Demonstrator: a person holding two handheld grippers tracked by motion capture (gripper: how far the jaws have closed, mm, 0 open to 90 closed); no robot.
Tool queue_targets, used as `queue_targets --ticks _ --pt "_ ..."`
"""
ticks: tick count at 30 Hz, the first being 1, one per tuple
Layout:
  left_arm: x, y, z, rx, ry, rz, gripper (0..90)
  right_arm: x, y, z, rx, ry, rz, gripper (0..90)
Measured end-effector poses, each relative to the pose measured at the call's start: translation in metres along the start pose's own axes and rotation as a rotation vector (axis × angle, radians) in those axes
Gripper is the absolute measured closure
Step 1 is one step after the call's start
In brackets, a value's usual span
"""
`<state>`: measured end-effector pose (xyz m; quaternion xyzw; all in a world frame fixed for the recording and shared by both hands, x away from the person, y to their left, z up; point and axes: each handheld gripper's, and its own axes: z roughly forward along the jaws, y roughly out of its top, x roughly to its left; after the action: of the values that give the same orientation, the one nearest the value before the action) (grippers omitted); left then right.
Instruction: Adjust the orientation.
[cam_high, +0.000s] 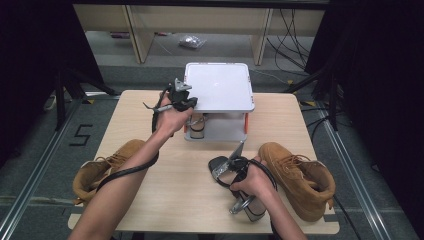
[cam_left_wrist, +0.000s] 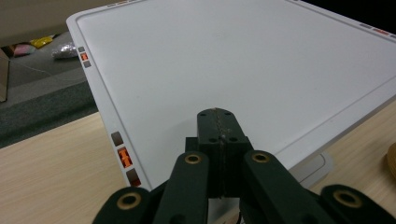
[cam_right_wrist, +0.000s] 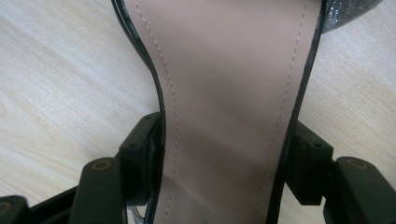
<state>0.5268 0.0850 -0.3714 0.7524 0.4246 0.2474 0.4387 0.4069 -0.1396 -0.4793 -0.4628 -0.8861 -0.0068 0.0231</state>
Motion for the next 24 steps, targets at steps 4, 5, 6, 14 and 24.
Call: queue_targets --ticks 4,5,6,14,24 --pt "0.0004 0.0002 -0.0002 0.002 0.0 0.002 89.5 0.003 0.001 -0.0018 0.013 -0.012 0.027 39.8" --pt "0.0006 0.0003 -0.0001 0.002 -0.002 0.005 89.5 0.0033 0.0011 -0.0018 0.018 -0.017 0.03 39.9" --pt "0.0016 0.0004 -0.0009 0.014 -0.003 0.023 89.5 0.0065 0.0014 -0.0008 0.02 -0.012 0.085 40.0" --pt "0.0016 0.0006 -0.0009 0.014 -0.004 0.025 89.5 0.0031 0.0029 -0.0017 0.038 -0.02 0.048 40.3" --pt "0.0001 0.0006 0.0001 0.004 0.0 0.016 89.5 0.0046 0.0031 -0.0018 0.03 -0.035 0.089 42.0"
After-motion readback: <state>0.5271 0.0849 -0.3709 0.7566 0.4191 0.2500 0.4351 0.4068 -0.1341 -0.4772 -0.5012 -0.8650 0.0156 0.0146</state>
